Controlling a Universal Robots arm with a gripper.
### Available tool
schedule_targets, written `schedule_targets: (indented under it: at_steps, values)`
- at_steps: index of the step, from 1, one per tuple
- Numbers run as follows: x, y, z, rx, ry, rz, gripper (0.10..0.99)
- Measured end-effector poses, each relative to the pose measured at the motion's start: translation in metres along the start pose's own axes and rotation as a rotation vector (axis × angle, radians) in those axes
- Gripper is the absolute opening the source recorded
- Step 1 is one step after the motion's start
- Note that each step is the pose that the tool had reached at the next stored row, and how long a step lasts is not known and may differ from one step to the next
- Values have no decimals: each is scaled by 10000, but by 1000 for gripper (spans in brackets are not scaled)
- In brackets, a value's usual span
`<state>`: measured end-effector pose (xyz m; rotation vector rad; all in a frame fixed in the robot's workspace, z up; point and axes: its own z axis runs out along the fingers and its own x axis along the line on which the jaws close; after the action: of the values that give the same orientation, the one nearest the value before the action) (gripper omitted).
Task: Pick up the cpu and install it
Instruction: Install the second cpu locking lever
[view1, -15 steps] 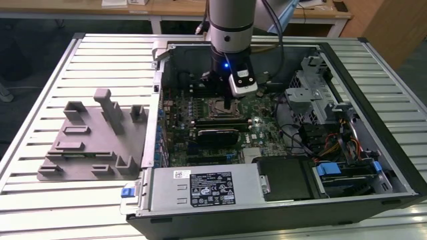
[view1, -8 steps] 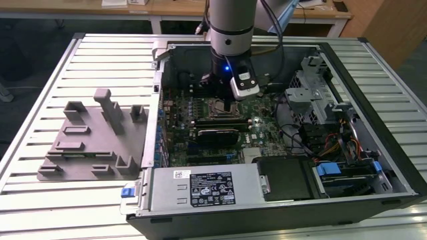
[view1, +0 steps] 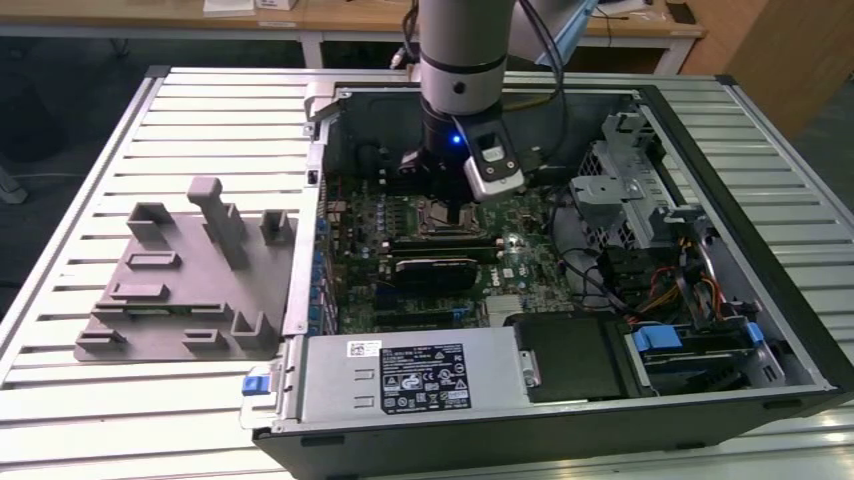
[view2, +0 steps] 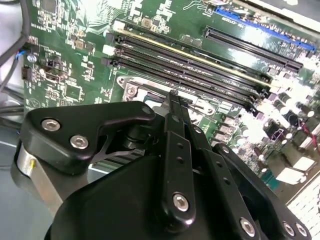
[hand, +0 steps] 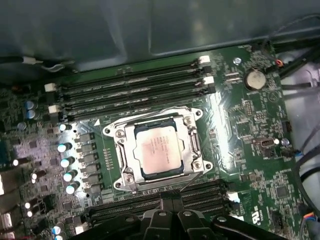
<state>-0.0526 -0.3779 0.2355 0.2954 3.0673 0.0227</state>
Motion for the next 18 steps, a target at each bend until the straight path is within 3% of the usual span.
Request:
schedule_targets:
  at_steps: [6, 14, 18]
  values:
    - [5, -6, 25, -29, 65, -664, 106]
    - [93, -57, 51, -47, 74, -992, 106]
    - [107, -88, 95, -48, 123, -1121, 106]
